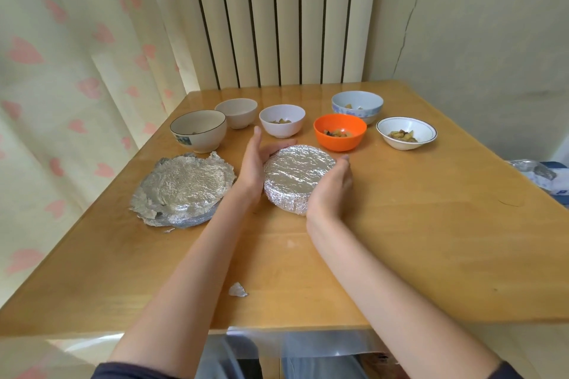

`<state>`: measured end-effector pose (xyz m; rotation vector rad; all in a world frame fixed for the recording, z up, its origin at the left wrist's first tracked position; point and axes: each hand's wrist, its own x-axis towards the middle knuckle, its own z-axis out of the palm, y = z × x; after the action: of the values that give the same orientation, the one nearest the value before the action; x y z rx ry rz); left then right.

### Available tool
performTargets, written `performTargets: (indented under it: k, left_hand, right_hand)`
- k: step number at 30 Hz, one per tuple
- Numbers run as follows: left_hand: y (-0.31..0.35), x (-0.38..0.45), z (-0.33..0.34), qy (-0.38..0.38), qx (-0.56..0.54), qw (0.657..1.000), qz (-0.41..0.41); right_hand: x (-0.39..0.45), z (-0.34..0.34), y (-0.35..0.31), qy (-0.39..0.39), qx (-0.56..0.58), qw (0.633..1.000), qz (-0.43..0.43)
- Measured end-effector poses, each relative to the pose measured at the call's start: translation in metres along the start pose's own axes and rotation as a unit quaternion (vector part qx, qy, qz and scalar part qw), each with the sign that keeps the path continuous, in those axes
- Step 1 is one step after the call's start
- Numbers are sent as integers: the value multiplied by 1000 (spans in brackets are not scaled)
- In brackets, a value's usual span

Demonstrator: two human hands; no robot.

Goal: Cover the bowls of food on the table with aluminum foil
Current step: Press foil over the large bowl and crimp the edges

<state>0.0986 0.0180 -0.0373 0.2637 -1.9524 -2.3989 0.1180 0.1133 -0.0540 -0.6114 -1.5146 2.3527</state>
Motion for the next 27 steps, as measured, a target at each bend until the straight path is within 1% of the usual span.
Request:
performTargets:
  k: [5,7,9,12,14,15,18,19,22,24,26,27]
  left_hand:
    - [-4,4,2,12,-3,1000,-21]
    - [-7,2,4,27,-4,999,-22]
    - [-11,-1,6,57,-14,998,-25]
    - [-18,-4,6,119,-2,993,-22]
    - [-24,0,1,139,13,990,-15]
    - [-24,-2,0,139,26,990,-15]
    - [-5,-22,1,99,62,993,-7]
    - [-2,-21,-1,89,57,994,2]
    - [6,-13,-7,56,42,997,33]
    - [7,-11,-1,24,47,998,26]
    - [5,-11,5,1,37,999,-8]
    - [4,-12,8,1,32,999,-21]
  right_hand:
    - [2,-1,-6,-7,-39,999,7]
    - [9,-3,-7,-13,-59,998,11]
    - [16,-6,-10,-37,-88,995,16]
    - [26,-10,-16,-87,-108,990,33]
    - [32,-12,-18,-123,-125,984,40]
    - [35,-14,-18,-140,-136,980,40]
    - [38,-25,-21,-177,-159,971,36]
    - [39,-29,-21,-169,-144,975,26]
    - [30,-30,-19,-112,-91,990,-4]
    - [21,-21,-11,-110,-83,990,-9]
    - [14,-13,-7,-94,-66,993,-9]
    - [14,-11,-8,-84,-65,994,-8]
